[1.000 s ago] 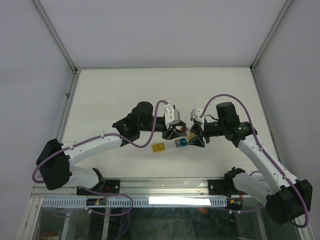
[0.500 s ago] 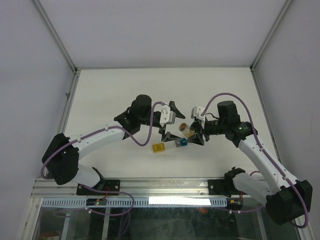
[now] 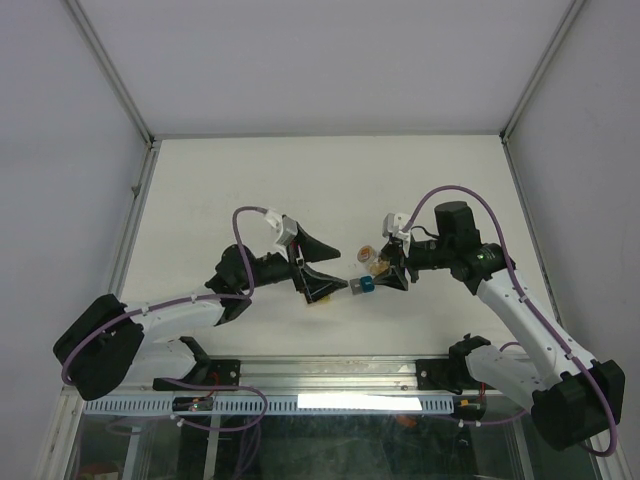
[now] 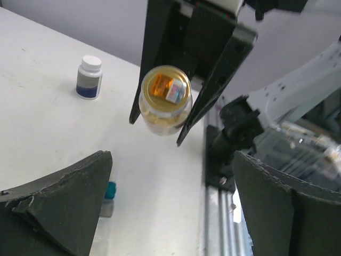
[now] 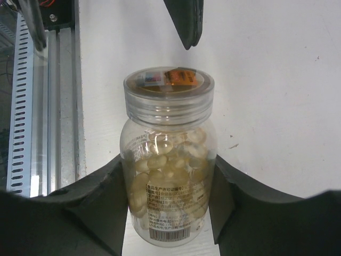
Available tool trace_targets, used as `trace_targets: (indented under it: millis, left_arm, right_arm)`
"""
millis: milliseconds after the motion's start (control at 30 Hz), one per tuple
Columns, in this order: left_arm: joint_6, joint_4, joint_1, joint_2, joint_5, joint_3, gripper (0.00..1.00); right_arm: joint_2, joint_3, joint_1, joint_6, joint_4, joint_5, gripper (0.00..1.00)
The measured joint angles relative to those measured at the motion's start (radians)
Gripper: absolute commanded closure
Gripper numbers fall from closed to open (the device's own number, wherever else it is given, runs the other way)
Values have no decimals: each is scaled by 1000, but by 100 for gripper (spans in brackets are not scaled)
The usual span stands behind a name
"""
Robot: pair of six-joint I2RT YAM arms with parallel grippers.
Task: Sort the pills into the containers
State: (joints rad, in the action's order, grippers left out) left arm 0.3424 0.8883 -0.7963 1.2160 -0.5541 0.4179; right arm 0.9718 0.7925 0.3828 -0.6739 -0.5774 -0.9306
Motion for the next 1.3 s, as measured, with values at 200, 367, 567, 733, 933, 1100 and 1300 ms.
trace_targets:
  millis: [200, 367, 567, 733, 933, 1100, 1300]
  left_arm:
    - [202, -205, -69, -6, 246, 111, 6]
    - [235, -387, -156, -45, 375, 203, 10]
    - [246, -485, -160, -34, 416, 272, 21]
    - [245, -529, -161, 25, 415, 351, 39]
    - [242, -578, -180, 55, 412, 400, 43]
    - [240, -622, -192, 63, 407, 426, 47]
    - [222, -667, -193, 89, 408, 465, 56]
  right_arm:
    - [0, 0, 0, 0, 0, 0, 100]
    - [0, 0, 0, 0, 0, -1, 100]
    - [0, 0, 0, 0, 0, -2, 100]
    - [0, 0, 0, 0, 0, -2, 100]
    - [0, 0, -1, 0, 0, -2, 100]
    - [0, 0, -1, 0, 0, -2, 100]
    - [0, 0, -3, 0, -5, -3, 100]
